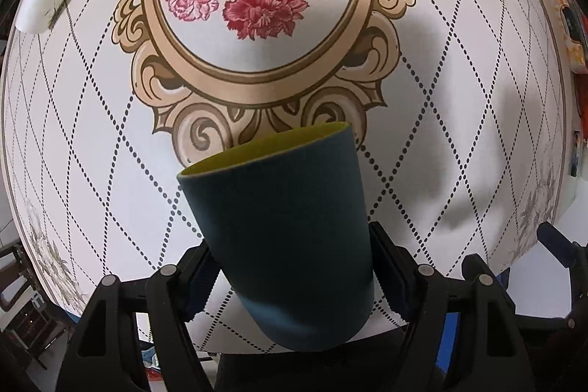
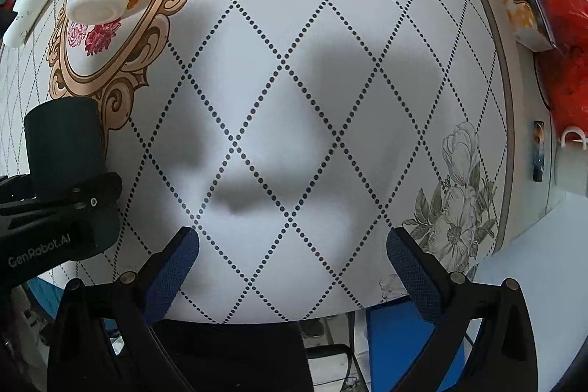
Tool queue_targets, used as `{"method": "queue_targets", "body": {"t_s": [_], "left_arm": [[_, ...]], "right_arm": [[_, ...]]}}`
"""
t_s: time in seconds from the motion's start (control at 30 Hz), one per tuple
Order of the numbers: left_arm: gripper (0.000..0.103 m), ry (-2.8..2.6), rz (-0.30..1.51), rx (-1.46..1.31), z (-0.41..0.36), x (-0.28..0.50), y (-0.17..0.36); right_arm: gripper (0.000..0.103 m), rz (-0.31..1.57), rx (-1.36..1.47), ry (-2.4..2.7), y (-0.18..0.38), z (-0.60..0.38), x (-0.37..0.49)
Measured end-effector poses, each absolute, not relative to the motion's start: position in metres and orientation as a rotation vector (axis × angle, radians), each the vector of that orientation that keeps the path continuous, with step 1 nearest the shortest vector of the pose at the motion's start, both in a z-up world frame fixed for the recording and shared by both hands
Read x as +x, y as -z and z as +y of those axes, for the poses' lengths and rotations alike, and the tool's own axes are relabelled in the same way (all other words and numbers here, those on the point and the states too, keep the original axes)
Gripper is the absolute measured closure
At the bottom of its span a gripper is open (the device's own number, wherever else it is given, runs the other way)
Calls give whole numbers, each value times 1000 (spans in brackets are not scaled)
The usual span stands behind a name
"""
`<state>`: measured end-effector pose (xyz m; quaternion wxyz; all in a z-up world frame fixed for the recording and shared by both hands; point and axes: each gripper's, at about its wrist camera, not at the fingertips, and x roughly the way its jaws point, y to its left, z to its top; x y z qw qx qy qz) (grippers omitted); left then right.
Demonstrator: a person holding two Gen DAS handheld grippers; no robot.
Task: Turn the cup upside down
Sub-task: 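Rotate the left gripper to tip the teal cup toward the right gripper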
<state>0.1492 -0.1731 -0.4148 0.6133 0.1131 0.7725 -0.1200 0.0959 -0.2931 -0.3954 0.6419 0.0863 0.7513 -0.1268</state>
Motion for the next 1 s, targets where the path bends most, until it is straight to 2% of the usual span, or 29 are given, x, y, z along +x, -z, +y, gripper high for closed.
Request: {"method": "queue_targets", "body": {"t_s": [0.3, 0.37, 0.43, 0.47, 0.7, 1.0], "left_arm": [[29, 268, 1769, 246, -179, 168, 403], [26, 262, 1766, 247, -168, 177, 397], [11, 256, 1766, 250, -166, 176, 398], [11, 255, 1764, 251, -166, 176, 399], [10, 247, 1754, 247, -158, 171, 397], [10, 258, 1693, 197, -140, 166, 348]], "right_arm": [[0, 1701, 210, 304, 381, -297, 87], [0, 1700, 213, 307, 377, -299, 86], [0, 1698, 216, 309, 376, -299, 84], [0, 1696, 217, 310, 375, -300, 83], [0, 1691, 222, 312, 369, -300, 73], [0, 1668, 242, 306, 350, -301, 67]]}}
